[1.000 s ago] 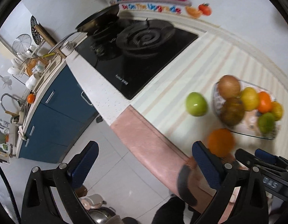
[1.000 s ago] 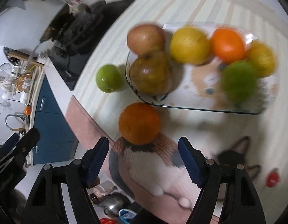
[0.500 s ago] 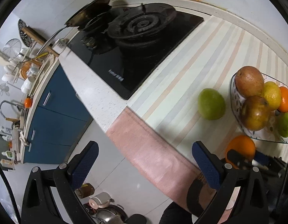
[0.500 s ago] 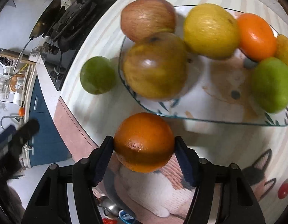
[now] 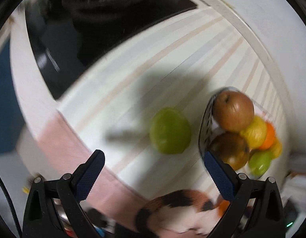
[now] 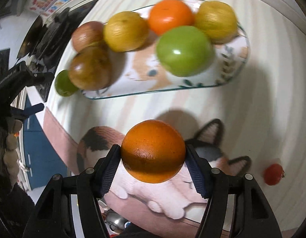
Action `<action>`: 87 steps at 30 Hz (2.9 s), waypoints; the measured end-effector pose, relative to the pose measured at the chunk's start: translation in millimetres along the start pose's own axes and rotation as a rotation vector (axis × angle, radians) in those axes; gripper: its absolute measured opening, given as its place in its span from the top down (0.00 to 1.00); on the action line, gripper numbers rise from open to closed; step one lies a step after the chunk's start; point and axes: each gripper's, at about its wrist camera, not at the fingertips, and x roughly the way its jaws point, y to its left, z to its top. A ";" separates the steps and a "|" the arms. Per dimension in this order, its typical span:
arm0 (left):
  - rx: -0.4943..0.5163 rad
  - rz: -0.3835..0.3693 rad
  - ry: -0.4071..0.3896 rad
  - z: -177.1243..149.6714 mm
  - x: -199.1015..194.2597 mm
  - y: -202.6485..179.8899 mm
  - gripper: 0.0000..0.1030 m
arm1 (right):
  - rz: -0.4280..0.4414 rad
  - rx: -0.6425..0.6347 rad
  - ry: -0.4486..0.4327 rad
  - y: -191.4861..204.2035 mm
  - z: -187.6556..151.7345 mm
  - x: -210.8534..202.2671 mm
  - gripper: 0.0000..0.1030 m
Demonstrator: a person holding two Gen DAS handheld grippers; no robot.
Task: Organize fruits
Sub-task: 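Grasp the orange with the right tool while the left tool grasps the green apple, then lower the green apple onto the plate with the left tool while the right tool places the orange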
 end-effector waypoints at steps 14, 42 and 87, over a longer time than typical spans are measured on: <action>-0.069 -0.150 0.062 18.3 41.3 1.5 0.50 | -0.028 0.029 -0.010 -9.5 -0.6 -2.4 0.34; 0.147 -0.041 0.071 -47.0 42.6 -19.8 0.50 | -0.039 -0.007 0.024 -38.6 -9.3 -5.2 0.34; 0.327 -0.016 0.092 -60.5 42.9 -175.7 0.50 | 0.042 0.093 -0.209 -100.4 80.0 -61.4 0.34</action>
